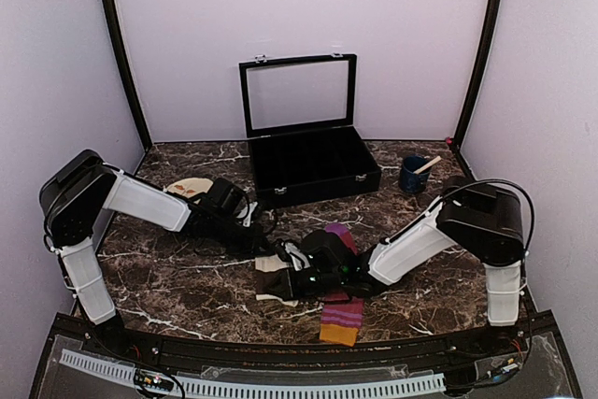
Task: Roll the socks
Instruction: Adjust the sock at the center of the board.
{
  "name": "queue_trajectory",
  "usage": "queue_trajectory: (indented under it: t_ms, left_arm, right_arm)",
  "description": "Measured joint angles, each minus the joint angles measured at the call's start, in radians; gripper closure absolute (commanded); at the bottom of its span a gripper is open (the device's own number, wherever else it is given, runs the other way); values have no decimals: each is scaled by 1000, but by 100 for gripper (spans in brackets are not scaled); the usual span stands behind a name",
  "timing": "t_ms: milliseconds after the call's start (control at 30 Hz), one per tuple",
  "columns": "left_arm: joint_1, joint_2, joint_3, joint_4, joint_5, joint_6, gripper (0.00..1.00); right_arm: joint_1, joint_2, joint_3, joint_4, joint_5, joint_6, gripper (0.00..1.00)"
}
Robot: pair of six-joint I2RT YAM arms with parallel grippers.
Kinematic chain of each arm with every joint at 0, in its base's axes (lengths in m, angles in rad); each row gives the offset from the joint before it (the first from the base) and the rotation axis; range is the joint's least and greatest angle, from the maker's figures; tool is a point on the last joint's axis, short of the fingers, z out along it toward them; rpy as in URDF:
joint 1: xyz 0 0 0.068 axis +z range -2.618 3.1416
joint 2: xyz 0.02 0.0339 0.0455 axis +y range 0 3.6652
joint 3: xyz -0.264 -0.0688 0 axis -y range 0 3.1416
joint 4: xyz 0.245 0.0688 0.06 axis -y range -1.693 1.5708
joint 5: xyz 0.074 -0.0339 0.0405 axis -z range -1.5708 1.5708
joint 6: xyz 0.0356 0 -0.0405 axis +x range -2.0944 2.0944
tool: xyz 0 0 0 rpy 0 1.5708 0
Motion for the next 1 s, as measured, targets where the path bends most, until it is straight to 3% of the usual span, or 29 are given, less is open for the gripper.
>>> queue_trajectory:
  t_ms: [333,600,767,1000]
  left_arm:
    - [0,21,24,-5,13,16,93]
    - [-1,24,46,-42,8,50,91]
    - [-3,22,49,-44,8,79,76]
    - [-2,-25,32,-51,-29,107,49]
  right_arm:
    - [30,-37,-56,18,15,26,100]
    - [44,-95,-60,-106,15,6,100]
    - [51,-139,-60,-210,20,-35,95]
    - [55,-230,-41,-341,49,-124,70]
